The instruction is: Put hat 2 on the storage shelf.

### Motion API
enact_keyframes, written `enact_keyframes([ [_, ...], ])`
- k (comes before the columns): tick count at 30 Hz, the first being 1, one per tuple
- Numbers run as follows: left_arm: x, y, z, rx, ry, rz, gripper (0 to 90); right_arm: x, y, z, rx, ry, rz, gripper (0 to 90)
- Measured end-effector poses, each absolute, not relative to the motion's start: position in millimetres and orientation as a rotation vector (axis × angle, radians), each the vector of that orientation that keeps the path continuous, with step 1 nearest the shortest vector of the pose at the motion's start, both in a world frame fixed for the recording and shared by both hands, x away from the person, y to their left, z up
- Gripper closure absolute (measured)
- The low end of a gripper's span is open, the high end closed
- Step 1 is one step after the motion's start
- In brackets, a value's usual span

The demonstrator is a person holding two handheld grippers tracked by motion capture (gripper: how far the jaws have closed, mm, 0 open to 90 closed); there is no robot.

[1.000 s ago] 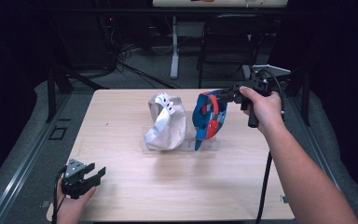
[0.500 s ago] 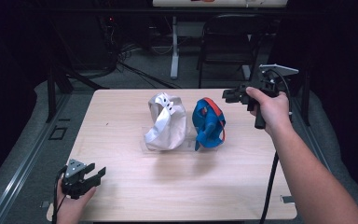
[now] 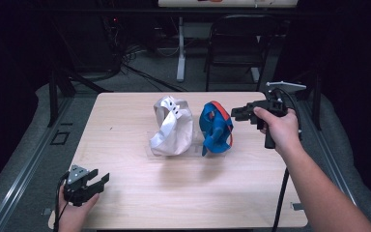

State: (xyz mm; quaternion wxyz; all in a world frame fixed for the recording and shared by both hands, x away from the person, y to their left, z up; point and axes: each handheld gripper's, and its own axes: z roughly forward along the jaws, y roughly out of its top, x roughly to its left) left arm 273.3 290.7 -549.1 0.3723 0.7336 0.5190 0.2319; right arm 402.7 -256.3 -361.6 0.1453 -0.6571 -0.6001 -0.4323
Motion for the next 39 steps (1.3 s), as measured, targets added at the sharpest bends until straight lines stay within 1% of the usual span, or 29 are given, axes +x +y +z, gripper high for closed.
enact_keyframes([
  [3, 273.2, 290.5, -549.2, 1.881, 1.330, 0.594, 49.9, 397.8, -257.4, -366.4, -1.896, -1.757, -1.249, 66.5],
  [5, 273.5, 290.1, -549.8, 1.880, 1.327, 0.596, 49.9, 390.8, -258.3, -376.5, -1.883, -1.770, -1.250, 63.8],
  [6, 273.6, 289.8, -549.8, 1.883, 1.329, 0.597, 49.9, 390.8, -258.3, -376.5, -1.883, -1.770, -1.250, 63.8],
  [7, 273.7, 289.3, -549.9, 1.885, 1.325, 0.597, 49.9, 386.6, -258.6, -385.5, -1.874, -1.781, -1.248, 62.0],
  [9, 273.8, 288.9, -550.0, 1.882, 1.324, 0.597, 49.8, 384.4, -258.5, -389.8, -1.877, -1.802, -1.247, 60.4],
  [15, 275.9, 286.6, -551.0, 1.885, 1.315, 0.597, 49.5, 368.0, -259.6, -419.0, -1.900, -1.880, -1.302, 50.5],
  [17, 276.3, 286.0, -551.0, 1.890, 1.314, 0.596, 49.3, 365.3, -259.8, -424.2, -1.896, -1.894, -1.310, 50.2],
  [18, 277.5, 284.8, -551.6, 1.891, 1.306, 0.589, 49.2, 359.7, -259.6, -434.2, -1.899, -1.902, -1.313, 49.7],
  [22, 279.0, 283.0, -552.0, 1.901, 1.293, 0.586, 48.6, 347.2, -256.5, -455.2, -1.913, -1.950, -1.352, 47.0],
  [23, 279.0, 283.0, -552.0, 1.901, 1.293, 0.586, 48.5, 347.2, -256.5, -455.2, -1.913, -1.950, -1.352, 47.0],
  [24, 279.6, 282.0, -552.6, 1.897, 1.291, 0.587, 48.4, 340.5, -254.8, -465.5, -1.916, -1.965, -1.368, 45.9],
  [25, 279.6, 282.0, -552.6, 1.897, 1.291, 0.587, 48.3, 340.5, -254.8, -465.5, -1.916, -1.965, -1.368, 45.9],
  [26, 279.8, 281.9, -553.1, 1.897, 1.285, 0.583, 48.2, 334.0, -253.6, -475.9, -1.913, -1.971, -1.371, 44.7],
  [28, 279.8, 281.7, -553.4, 1.896, 1.283, 0.584, 47.8, 327.4, -251.7, -486.4, -1.912, -1.986, -1.373, 43.9],
  [29, 279.8, 281.7, -553.4, 1.896, 1.283, 0.584, 47.8, 327.4, -251.7, -486.4, -1.912, -1.986, -1.373, 43.9],
  [30, 279.7, 281.9, -553.3, 1.904, 1.285, 0.582, 47.7, 320.8, -250.3, -495.6, -1.906, -2.015, -1.366, 43.8],
  [31, 279.7, 281.9, -553.3, 1.904, 1.285, 0.582, 47.7, 320.8, -250.3, -495.6, -1.906, -2.015, -1.366, 43.8],
  [33, 279.8, 281.8, -554.5, 1.896, 1.282, 0.585, 47.5, 311.3, -249.1, -508.2, -1.927, -2.048, -1.375, 42.7],
  [39, 279.9, 280.4, -555.6, 1.903, 1.275, 0.582, 47.2, 297.3, -246.7, -527.3, -1.961, -2.124, -1.382, 41.8],
])
